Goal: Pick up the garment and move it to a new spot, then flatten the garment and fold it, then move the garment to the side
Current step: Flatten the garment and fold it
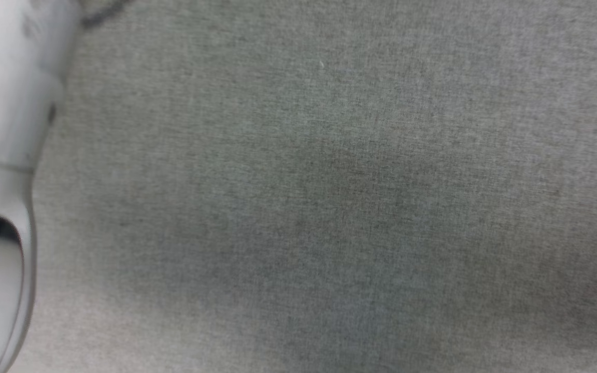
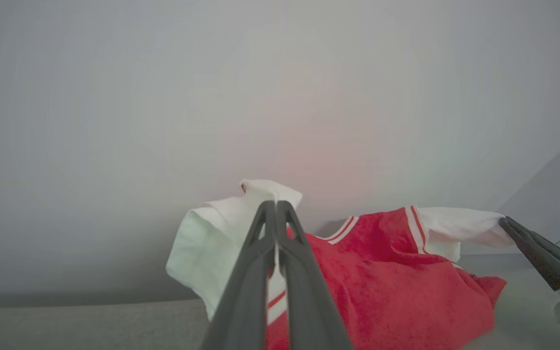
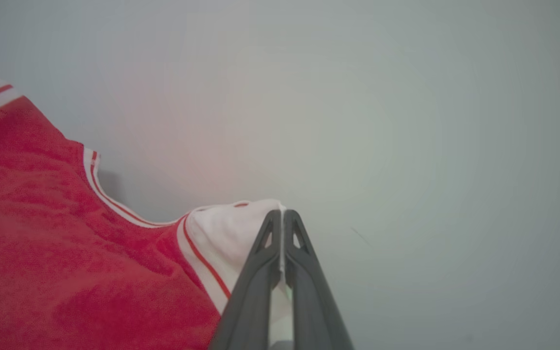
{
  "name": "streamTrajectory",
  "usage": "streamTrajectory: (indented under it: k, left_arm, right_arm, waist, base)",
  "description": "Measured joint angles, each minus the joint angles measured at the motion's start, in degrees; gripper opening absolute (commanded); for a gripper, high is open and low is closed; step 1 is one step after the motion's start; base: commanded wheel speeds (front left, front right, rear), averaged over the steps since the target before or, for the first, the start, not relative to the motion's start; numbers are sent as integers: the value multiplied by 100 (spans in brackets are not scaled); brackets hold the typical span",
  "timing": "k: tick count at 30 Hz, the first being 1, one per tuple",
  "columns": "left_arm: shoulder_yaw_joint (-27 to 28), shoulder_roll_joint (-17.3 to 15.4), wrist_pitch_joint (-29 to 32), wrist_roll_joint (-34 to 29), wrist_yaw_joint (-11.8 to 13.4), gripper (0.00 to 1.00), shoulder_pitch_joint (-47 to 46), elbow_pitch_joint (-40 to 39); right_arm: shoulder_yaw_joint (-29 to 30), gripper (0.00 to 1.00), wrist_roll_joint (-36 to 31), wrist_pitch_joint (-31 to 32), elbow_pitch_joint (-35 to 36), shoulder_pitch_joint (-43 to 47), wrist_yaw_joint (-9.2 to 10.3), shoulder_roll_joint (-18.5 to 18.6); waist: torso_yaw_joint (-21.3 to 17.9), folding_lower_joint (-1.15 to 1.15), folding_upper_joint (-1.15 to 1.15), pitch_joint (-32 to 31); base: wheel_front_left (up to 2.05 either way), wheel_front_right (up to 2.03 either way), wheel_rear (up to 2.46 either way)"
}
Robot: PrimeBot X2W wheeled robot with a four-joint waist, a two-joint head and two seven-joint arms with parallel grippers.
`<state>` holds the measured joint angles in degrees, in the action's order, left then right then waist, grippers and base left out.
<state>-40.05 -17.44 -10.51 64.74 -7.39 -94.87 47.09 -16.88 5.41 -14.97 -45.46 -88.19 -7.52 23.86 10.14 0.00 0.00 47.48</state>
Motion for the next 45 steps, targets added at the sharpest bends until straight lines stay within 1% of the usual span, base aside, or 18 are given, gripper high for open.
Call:
streamTrajectory:
  k: [2,5,8,9,12,16,20,22,24,28,29,34,37,40,45]
  left_arm:
    - [-157,-169,119,300,1,0,353,-347]
    - [-477,-531,191,606,0,0,940,-970]
    - [-791,-873,187,828,0,0,1535,-1555]
    - [-873,-984,227,946,0,0,1750,-1691]
    - [-1170,-1363,186,1033,0,0,2342,-2056]
    - [-1613,-1837,24,1006,0,0,3223,-2482]
    - [-1756,-2243,-235,1141,0,0,4208,-2720]
    - [-1778,-2373,-326,1203,7,0,4729,-2815]
    - [-1822,-2512,-377,1198,87,0,5224,-2917]
    - [-1707,-2730,-441,1306,321,0,6216,-3169]
    - [-1618,-2778,-439,1366,388,0,6460,-3238]
    - [-913,-2911,-463,1283,639,0,7568,-3697]
    - [-504,-3002,-461,1225,723,0,8278,-3957]
    - [-203,-3080,-463,1148,839,0,8873,-4222]
    - [215,-3074,-461,1059,987,0,9639,-4568]
  right_arm:
    - [-187,0,328,0,288,419,0,154]
    - [-436,0,794,1,714,1101,0,474]
    - [-571,0,1265,0,1155,1776,0,846]
    - [-580,0,1408,0,1268,2047,0,935]
    - [-612,0,1697,0,1685,2831,0,1176]
    - [-424,0,1896,0,2229,3987,0,1327]
    - [45,0,1913,0,2601,5243,0,1348]
    - [289,0,1914,1,2754,5890,0,1312]
    - [454,0,1836,0,2915,6501,0,1269]
    - [823,0,1753,0,3074,7526,0,1105]
    - [831,0,1708,2,3095,7771,0,1100]
    - [1007,0,1729,55,3275,8802,0,1069]
    - [1060,0,1801,185,3483,9350,0,1061]
    - [1258,0,1794,276,3639,9753,0,1050]
    - [1451,0,1778,391,3795,10237,-1,920]
  waist:
    - [14,0,0,-145]
    - [15,0,0,-417]
    - [6,0,0,-725]
    - [2,0,0,-833]
    - [-11,0,0,-1160]
    - [-44,0,0,-1617]
    - [-92,0,0,-2084]
    - [-119,0,0,-2320]
    - [-148,0,0,-2553]
    - [-219,0,0,-2995]
    - [-240,0,0,-3104]
    - [-329,0,0,-3576]
    - [-377,0,0,-3803]
    - [-430,0,0,-3962]
    - [-506,0,0,-4106]
  base:
    - [0,0,0]
    - [0,0,0]
    - [0,0,0]
    - [0,0,0]
    - [0,0,0]
    - [0,0,0]
    - [0,0,0]
    - [0,0,0]
    - [0,0,0]
    - [0,0,0]
    - [0,0,0]
    - [0,0,0]
    - [0,0,0]
    - [0,0,0]
    - [0,0,0]
